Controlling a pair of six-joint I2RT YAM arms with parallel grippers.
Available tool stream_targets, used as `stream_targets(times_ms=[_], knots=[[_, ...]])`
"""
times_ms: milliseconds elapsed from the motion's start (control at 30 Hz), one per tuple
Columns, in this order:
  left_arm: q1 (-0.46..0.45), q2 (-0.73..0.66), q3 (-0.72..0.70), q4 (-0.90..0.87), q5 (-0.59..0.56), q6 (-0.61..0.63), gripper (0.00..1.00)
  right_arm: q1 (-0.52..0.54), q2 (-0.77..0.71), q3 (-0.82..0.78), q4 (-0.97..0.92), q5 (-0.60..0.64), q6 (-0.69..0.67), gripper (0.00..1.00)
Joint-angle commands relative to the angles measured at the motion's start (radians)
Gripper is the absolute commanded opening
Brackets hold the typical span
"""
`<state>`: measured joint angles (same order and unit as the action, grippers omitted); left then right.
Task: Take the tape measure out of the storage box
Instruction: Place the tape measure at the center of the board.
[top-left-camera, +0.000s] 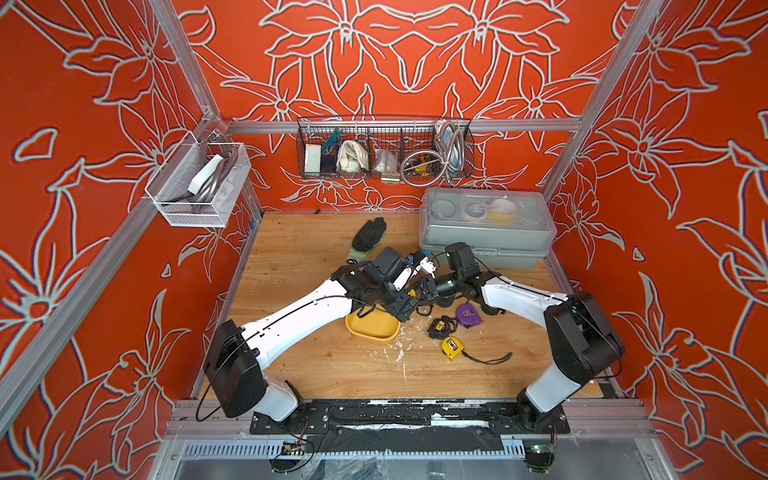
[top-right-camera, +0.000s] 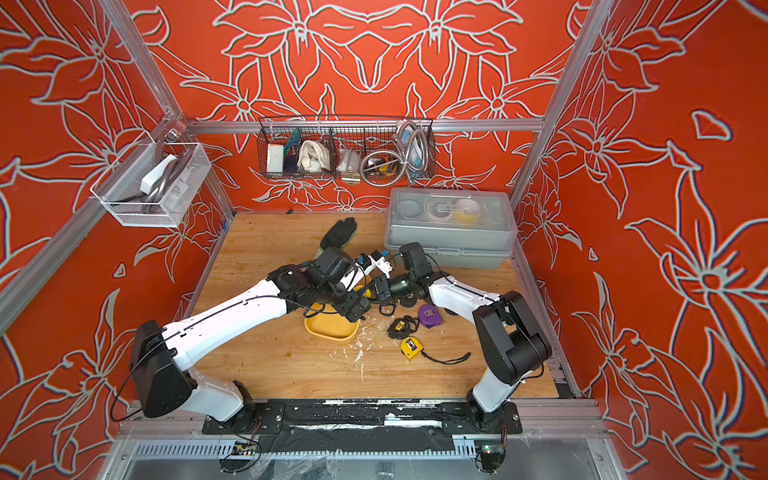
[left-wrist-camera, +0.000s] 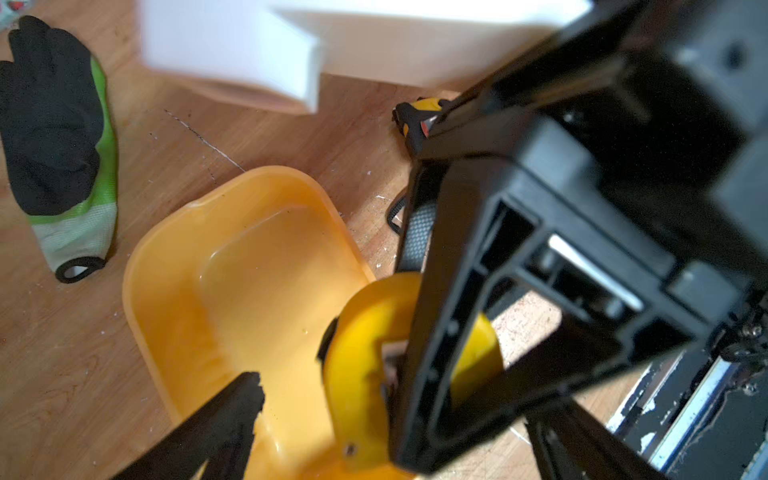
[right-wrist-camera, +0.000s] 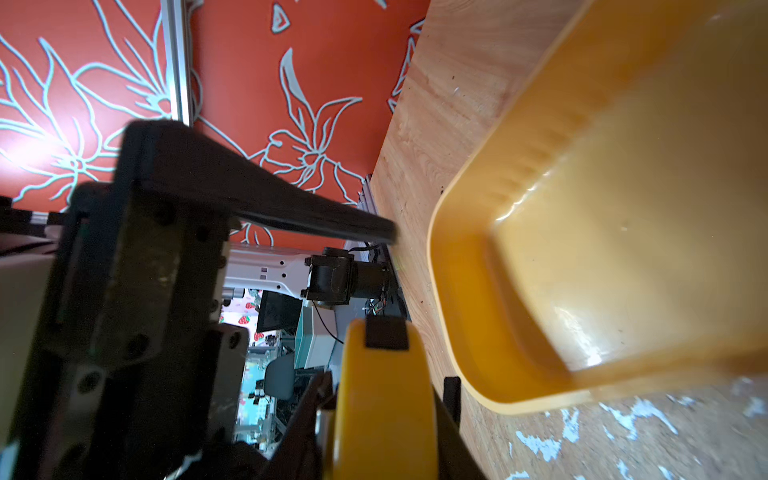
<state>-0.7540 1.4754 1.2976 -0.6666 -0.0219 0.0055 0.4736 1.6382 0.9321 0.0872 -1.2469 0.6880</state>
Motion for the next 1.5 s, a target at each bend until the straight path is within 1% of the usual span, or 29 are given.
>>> stream_targets(times_ms=[0,67,133,267,367,433,467,567,633,800,867,933,1033,1100,1133,1167,1200,1267,1300,1333,1367,1467], knots=[[0.037,-0.048,0.037,0.016,-0.144,-0.075,0.99,-0.109,-0.063,-0.053,-0.014,0.040,0.026,0.20],[0.080,-0.044,0.041,-0.007,-0.189,-0.107,0.99,-0.194,-0.111,-0.099,-0.065,0.065,0.022,0.19],[0.138,-0.022,0.039,-0.043,-0.178,-0.136,0.99,-0.267,-0.173,-0.145,-0.124,0.087,0.008,0.20],[0.233,0.053,0.031,-0.132,-0.171,-0.175,0.99,-0.413,-0.321,-0.238,-0.322,0.184,-0.056,0.20],[0.260,0.090,0.014,-0.155,-0.168,-0.170,0.99,-0.516,-0.421,-0.313,-0.431,0.232,-0.081,0.21],[0.270,0.104,0.000,-0.154,-0.164,-0.163,0.99,-0.566,-0.474,-0.348,-0.531,0.309,-0.114,0.21],[0.277,0.112,-0.007,-0.153,-0.164,-0.164,0.99,-0.593,-0.490,-0.368,-0.564,0.325,-0.122,0.21],[0.320,0.143,-0.011,-0.172,-0.127,-0.182,0.99,-0.668,-0.500,-0.432,-0.586,0.318,-0.125,0.22],[0.338,0.163,-0.013,-0.184,-0.105,-0.184,0.99,-0.690,-0.502,-0.453,-0.603,0.333,-0.145,0.23],[0.346,0.205,-0.029,-0.183,-0.088,-0.174,0.99,-0.722,-0.509,-0.463,-0.668,0.395,-0.211,0.23],[0.353,0.219,-0.036,-0.179,-0.074,-0.183,0.99,-0.722,-0.513,-0.472,-0.654,0.416,-0.196,0.25],[0.360,0.225,-0.046,-0.169,-0.053,-0.193,0.99,-0.722,-0.501,-0.476,-0.642,0.461,-0.193,0.26],[0.366,0.238,-0.053,-0.163,-0.038,-0.203,0.99,-0.722,-0.475,-0.468,-0.620,0.495,-0.186,0.28],[0.369,0.245,-0.052,-0.164,-0.033,-0.205,0.99,-0.722,-0.462,-0.467,-0.611,0.517,-0.184,0.38],[0.370,0.249,-0.049,-0.166,-0.028,-0.204,0.99,-0.722,-0.463,-0.462,-0.618,0.536,-0.185,0.41],[0.372,0.250,-0.047,-0.168,-0.023,-0.206,0.99,-0.722,-0.479,-0.463,-0.621,0.560,-0.180,0.50],[0.374,0.252,-0.046,-0.169,-0.017,-0.209,0.99,-0.722,-0.510,-0.469,-0.618,0.592,-0.166,0.62],[0.379,0.253,-0.046,-0.172,-0.003,-0.219,0.99,-0.722,-0.578,-0.473,-0.625,0.649,-0.154,0.76],[0.383,0.256,-0.047,-0.175,0.005,-0.227,0.99,-0.722,-0.614,-0.474,-0.631,0.674,-0.153,0.87],[0.386,0.260,-0.050,-0.178,0.013,-0.234,0.99,-0.722,-0.643,-0.465,-0.649,0.704,-0.158,0.95],[0.390,0.263,-0.052,-0.179,0.018,-0.240,0.99,-0.722,-0.666,-0.454,-0.665,0.723,-0.161,0.99],[0.400,0.262,-0.059,-0.181,0.042,-0.273,0.99,-0.721,-0.727,-0.402,-0.670,0.716,-0.167,1.00]])
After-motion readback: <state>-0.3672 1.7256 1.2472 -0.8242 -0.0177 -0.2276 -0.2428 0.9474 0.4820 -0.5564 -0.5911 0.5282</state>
